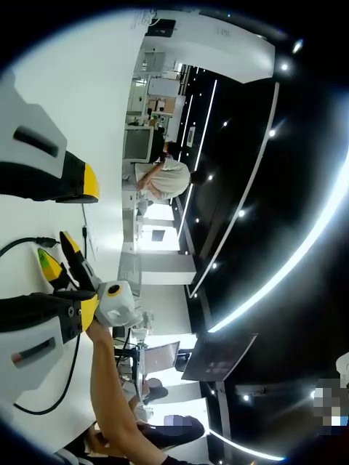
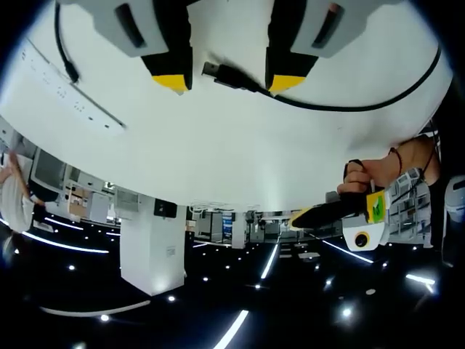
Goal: Find the charging cable on the desk, coil it up and secure with Velcro.
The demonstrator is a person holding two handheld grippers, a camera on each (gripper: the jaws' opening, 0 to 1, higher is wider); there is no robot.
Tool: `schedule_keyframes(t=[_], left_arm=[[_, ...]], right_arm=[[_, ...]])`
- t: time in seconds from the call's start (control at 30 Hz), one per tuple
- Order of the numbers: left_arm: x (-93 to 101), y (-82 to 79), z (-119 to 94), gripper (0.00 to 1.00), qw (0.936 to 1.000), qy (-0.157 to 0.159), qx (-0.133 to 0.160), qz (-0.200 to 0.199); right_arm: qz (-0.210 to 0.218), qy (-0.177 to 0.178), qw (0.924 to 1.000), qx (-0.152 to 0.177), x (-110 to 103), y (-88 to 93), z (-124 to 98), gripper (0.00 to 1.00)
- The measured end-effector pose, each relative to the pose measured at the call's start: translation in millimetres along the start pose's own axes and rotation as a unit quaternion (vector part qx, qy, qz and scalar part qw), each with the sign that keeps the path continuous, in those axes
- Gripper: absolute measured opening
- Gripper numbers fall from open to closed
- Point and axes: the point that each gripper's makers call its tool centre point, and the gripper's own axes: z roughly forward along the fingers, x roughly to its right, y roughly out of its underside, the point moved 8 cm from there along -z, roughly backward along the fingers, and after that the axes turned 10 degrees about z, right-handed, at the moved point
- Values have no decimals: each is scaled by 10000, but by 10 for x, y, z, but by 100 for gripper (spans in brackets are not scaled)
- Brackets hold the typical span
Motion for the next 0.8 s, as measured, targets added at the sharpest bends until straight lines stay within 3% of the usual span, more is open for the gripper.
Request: schedule_keyframes(t=[0.8], left_arm=[[-31,-5,0,49,10000,-27,20,-18]], right_arm=[[149,-129,9998,-12,41,48,58,33]])
